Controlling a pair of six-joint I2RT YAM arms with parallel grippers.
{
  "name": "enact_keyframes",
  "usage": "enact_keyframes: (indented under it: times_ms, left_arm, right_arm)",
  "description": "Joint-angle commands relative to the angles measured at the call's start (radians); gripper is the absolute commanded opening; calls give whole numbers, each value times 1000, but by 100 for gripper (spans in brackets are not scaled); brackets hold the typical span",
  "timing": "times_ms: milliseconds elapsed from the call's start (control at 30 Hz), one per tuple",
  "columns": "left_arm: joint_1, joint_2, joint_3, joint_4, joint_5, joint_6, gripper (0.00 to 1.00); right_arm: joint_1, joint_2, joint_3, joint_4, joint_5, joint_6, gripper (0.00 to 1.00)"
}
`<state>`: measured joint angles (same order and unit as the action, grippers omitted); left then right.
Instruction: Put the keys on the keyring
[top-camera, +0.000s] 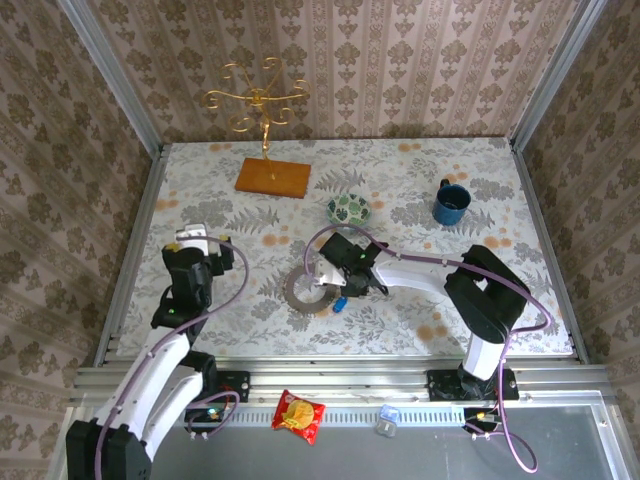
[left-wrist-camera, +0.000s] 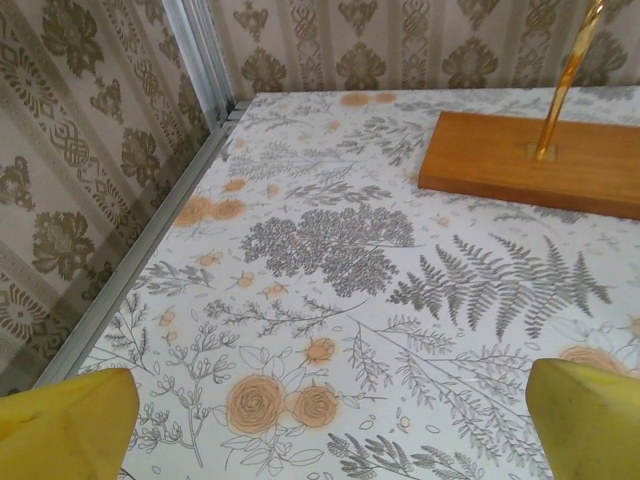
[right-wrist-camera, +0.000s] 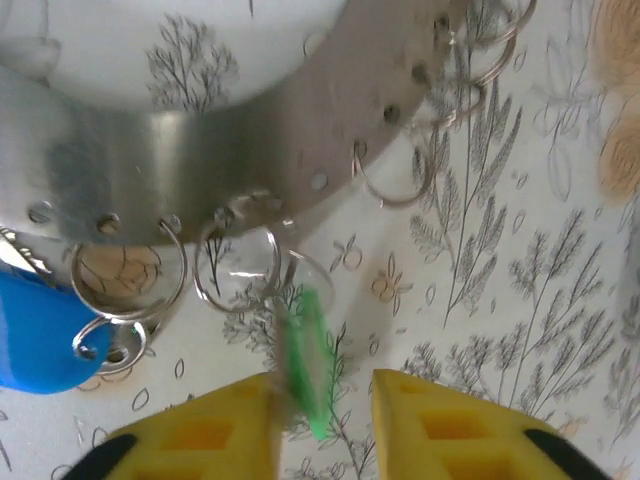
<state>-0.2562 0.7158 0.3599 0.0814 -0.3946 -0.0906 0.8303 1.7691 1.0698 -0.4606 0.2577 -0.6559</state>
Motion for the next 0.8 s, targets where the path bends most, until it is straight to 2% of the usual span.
enact_keyframes:
  times_ms: [0,133,200,267,333,433,567,667,767]
  left_arm:
    - [14,54,13,64,-31,28,100]
    - [27,139,28,90,0,82,100]
    - [35,174,25,116,14,101,100]
    - [49,208,19,150,28,121,100]
    - [66,240,16,172,40,125,100]
    - [90,295,7,224,60,130,100]
    - [105,379,-30,359,86,149,100]
    - [108,438,-50,453,91,156,100]
    - [116,486,-19,454,111,159,100]
  right_arm:
    - [-27,-29,-31,-51,-4,9,41]
    - [-113,-169,-96,-23,-143,112,48]
    - [-188,-287,-158,76,-232,203,58]
    - [-290,-429,-257,239,-305,331,60]
    - [-396,-533,-355,407,-317,434,61]
    - [-547,-626,-511,665,-216,529,65]
    - [-717,-601,-677,1005,-243,582,66]
    - [-747,-499,-747,1255,-291,569,67]
    - [-763,-385,-755,1367,-338,569,66]
